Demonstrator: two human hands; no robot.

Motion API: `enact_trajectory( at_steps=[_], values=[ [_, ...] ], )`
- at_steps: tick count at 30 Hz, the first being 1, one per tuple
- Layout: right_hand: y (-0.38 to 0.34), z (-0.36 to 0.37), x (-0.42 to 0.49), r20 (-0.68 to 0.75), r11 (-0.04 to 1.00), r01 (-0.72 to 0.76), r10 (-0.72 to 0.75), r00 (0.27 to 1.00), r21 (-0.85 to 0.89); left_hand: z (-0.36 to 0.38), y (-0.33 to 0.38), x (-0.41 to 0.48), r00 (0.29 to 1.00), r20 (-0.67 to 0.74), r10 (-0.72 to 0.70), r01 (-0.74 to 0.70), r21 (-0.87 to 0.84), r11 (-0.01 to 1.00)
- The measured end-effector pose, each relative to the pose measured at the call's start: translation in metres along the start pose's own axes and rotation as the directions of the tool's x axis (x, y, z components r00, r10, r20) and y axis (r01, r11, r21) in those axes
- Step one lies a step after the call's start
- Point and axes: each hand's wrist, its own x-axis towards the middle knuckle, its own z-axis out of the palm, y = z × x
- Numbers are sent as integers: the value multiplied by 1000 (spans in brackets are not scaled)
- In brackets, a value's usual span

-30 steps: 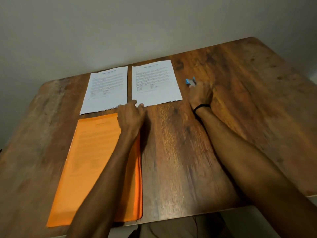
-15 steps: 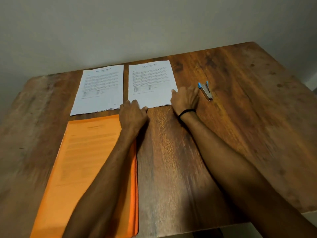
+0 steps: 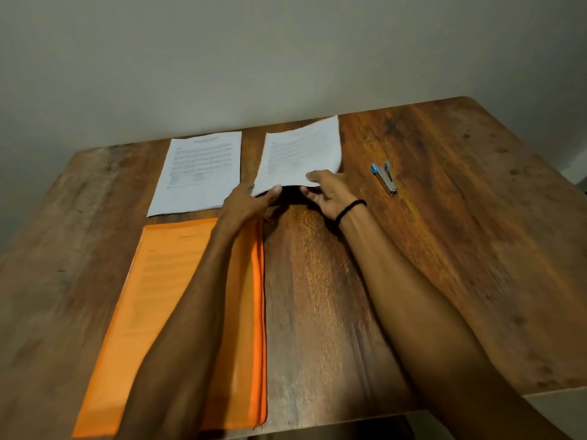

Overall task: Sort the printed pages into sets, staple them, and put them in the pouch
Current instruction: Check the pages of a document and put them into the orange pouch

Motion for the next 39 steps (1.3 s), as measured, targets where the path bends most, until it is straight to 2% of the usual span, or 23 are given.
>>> enact_trajectory(
  at_steps=[3, 5, 8, 10, 11, 14, 15, 17, 21, 24, 28, 32, 34, 36, 37, 39],
  values=[
    [-8, -23, -18, 64, 973, -102, 90, 994, 207, -13, 21, -19, 994, 99, -55, 88, -372, 924],
    [-11, -37, -38, 117, 962, -150, 126, 985, 230, -19, 34, -32, 980, 174, -100, 186, -605, 774],
    [-10, -58, -73, 153, 984, -167, 156, 976, 60, -25, 41, -42, 942, 323, -85, 327, -836, 440],
    [-7, -75, -93, 238, 985, -141, 160, 958, -94, -26, 43, -53, 939, 340, -48, 336, -881, 332],
    [-5, -84, -100, 284, 978, -115, 162, 945, -176, -25, 43, -57, 947, 317, -45, 312, -880, 359],
    [-3, -105, -117, 412, 940, -34, 182, 893, -340, -22, 33, -69, 975, 189, -120, 221, -725, 652],
    [-2, -110, -121, 449, 944, -27, 182, 875, -330, -22, 30, -76, 978, 157, -138, 209, -691, 692],
    [-4, -116, -127, 496, 978, -35, 135, 858, -206, -26, 24, -91, 981, 169, -97, 190, -727, 659],
    [-2, -111, -132, 432, 993, 73, -28, 902, -89, -32, 20, -121, 974, 211, 87, 114, -777, 619],
    [5, -95, -139, 484, 972, 177, -80, 871, -157, -31, 25, -136, 963, 217, 162, 70, -777, 626],
    [11, -82, -144, 461, 886, 352, -187, 867, -302, -30, 32, -147, 975, 189, 117, 69, -757, 650],
    [12, -90, -144, 431, 877, 354, -196, 881, -324, -28, 28, -154, 986, 137, 99, 27, -706, 708],
    [12, -98, -142, 403, 900, 314, -177, 898, -304, -28, 22, -159, 994, 58, 89, -33, -630, 776],
    [11, -105, -141, 349, 921, 283, -181, 919, -269, -26, 13, -165, 999, -50, -13, -13, -498, 867],
    [10, -108, -140, 319, 926, 280, -193, 928, -254, -23, 7, -168, 990, -122, -71, 18, -388, 922],
    [8, -116, -137, 265, 930, 284, -221, 939, -232, -16, -6, -174, 970, -220, -106, 107, -8, 994]
  ],
)
